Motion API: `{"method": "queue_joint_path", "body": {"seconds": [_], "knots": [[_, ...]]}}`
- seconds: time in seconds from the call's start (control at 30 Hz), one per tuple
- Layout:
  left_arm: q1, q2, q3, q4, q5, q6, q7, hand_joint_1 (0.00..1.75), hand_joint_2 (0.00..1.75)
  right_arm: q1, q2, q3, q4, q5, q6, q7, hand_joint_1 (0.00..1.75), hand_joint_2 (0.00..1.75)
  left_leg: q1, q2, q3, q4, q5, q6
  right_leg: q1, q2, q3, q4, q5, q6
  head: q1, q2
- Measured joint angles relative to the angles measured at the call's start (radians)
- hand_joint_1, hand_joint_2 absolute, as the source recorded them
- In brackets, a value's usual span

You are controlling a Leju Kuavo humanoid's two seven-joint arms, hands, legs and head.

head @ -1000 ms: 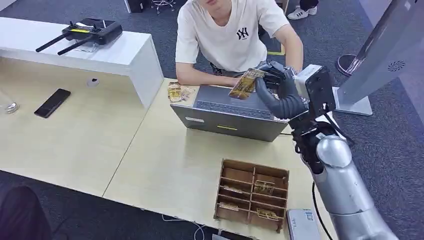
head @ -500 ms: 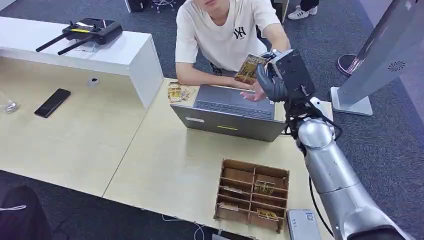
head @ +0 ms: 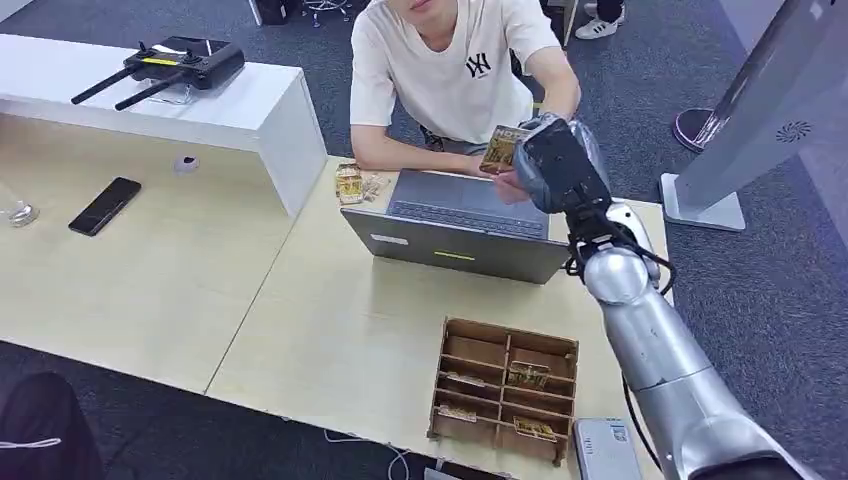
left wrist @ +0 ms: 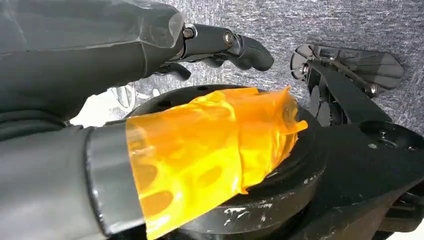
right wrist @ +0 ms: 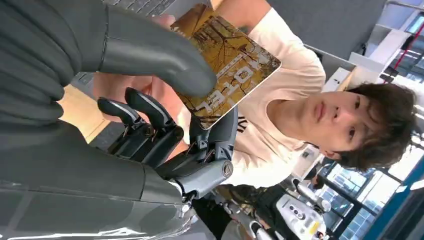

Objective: Pass the card to the sensor for recognition and then transmit it.

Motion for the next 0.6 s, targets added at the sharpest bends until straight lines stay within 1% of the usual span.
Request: {"method": "queue_joint_path", "body": {"seconds": [0.27, 0.53, 0.57, 0.6], "knots": [[0.0, 0.0, -0.003, 0.0, 0.004, 0.002, 0.008, 0.0, 0.0, 0.015, 0.0, -0.001, 0.006, 0.027, 0.012, 0.012, 0.0, 1.75, 0.0, 0.0, 0.0, 0.0, 0.0, 0.0, 0.0, 0.0, 0.0, 0.0, 0.0, 0.0, 0.0, 0.0], [0.0, 0.0, -0.002, 0.0, 0.013, 0.003, 0.008, 0.0, 0.0, 0.048, 0.0, -0.008, -0.011, 0.021, 0.014, 0.011, 0.0, 1.75, 0.0, 0.0, 0.0, 0.0, 0.0, 0.0, 0.0, 0.0, 0.0, 0.0, 0.0, 0.0, 0.0, 0.0], [0.0, 0.0, -0.002, 0.0, 0.013, 0.003, 0.008, 0.0, 0.0, 0.051, 0.0, -0.009, -0.014, 0.017, 0.015, 0.011, 0.0, 0.0, 0.0, 0.0, 0.0, 0.0, 0.0, 0.0, 0.0, 0.0, 0.0, 0.0, 0.0, 0.0, 0.0, 0.0], [0.0, 0.0, -0.003, 0.0, 0.014, 0.003, 0.008, 0.0, 0.0, 0.055, 0.0, -0.011, -0.017, 0.009, 0.019, 0.011, 0.0, 0.0, 0.0, 0.0, 0.0, 0.0, 0.0, 0.0, 0.0, 0.0, 0.0, 0.0, 0.0, 0.0, 0.0, 0.0]]}}
